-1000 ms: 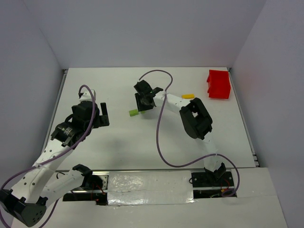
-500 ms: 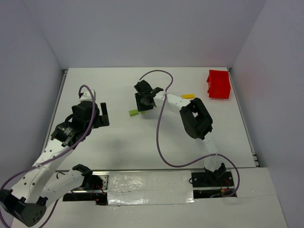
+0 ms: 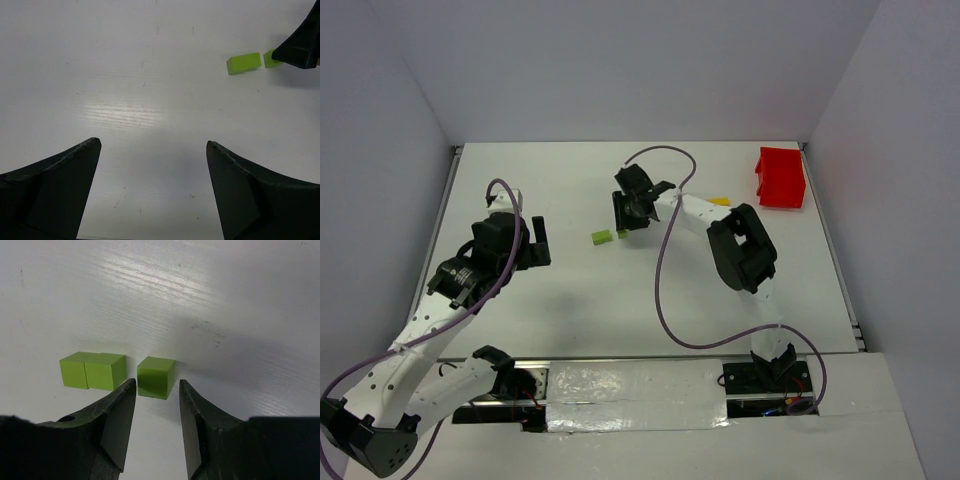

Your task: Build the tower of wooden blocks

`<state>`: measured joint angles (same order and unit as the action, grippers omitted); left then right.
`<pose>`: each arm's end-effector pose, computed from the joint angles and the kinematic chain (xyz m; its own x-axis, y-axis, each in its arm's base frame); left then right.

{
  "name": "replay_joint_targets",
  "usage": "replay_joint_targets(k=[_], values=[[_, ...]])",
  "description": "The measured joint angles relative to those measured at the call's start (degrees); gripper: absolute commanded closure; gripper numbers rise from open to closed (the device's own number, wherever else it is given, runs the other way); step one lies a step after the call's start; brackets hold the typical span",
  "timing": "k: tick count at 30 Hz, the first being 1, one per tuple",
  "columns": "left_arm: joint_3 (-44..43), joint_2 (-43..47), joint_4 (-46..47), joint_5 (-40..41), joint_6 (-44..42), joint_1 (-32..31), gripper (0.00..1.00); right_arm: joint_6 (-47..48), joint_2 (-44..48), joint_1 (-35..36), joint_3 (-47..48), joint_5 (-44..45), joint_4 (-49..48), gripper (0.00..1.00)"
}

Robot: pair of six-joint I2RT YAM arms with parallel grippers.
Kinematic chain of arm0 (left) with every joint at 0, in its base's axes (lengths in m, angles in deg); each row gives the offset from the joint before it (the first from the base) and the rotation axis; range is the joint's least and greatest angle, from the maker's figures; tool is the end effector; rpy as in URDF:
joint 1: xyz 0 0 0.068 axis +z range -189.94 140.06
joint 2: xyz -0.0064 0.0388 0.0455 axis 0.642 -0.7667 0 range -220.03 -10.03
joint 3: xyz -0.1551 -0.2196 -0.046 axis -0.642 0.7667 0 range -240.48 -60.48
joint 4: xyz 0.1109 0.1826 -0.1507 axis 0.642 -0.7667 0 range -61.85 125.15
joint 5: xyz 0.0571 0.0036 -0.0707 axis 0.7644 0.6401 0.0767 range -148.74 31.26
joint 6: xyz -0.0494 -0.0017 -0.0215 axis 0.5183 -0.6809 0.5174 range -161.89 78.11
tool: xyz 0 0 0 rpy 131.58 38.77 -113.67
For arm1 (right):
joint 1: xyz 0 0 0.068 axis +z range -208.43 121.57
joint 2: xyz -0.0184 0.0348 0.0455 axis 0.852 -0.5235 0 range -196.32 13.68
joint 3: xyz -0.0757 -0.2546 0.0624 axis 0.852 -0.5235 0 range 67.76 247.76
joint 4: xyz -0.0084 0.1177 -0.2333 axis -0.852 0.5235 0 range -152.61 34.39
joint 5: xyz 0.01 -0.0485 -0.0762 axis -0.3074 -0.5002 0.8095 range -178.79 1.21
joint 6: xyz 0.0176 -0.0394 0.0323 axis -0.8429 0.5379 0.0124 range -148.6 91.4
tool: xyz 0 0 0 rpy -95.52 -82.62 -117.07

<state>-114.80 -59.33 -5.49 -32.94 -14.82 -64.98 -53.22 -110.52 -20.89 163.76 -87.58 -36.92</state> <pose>0.1632 -0.0592 0.3330 -0.4974 -0.2199 -0.8392 -0.1862 0.9719 -0.1443 0.3789 0.2902 0.1806 -0.8320 -0.1140 -0.5429 -0.2780 0.9326 0.2300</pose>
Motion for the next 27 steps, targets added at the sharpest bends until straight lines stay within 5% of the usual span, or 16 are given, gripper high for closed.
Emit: replay_joint_targets(k=[27], values=[[0.0,-0.1,0.0,-0.3,-0.1,0.1,0.01,-3.6,0.0,-2.7,-2.7,-13.3,-6.1,0.53]])
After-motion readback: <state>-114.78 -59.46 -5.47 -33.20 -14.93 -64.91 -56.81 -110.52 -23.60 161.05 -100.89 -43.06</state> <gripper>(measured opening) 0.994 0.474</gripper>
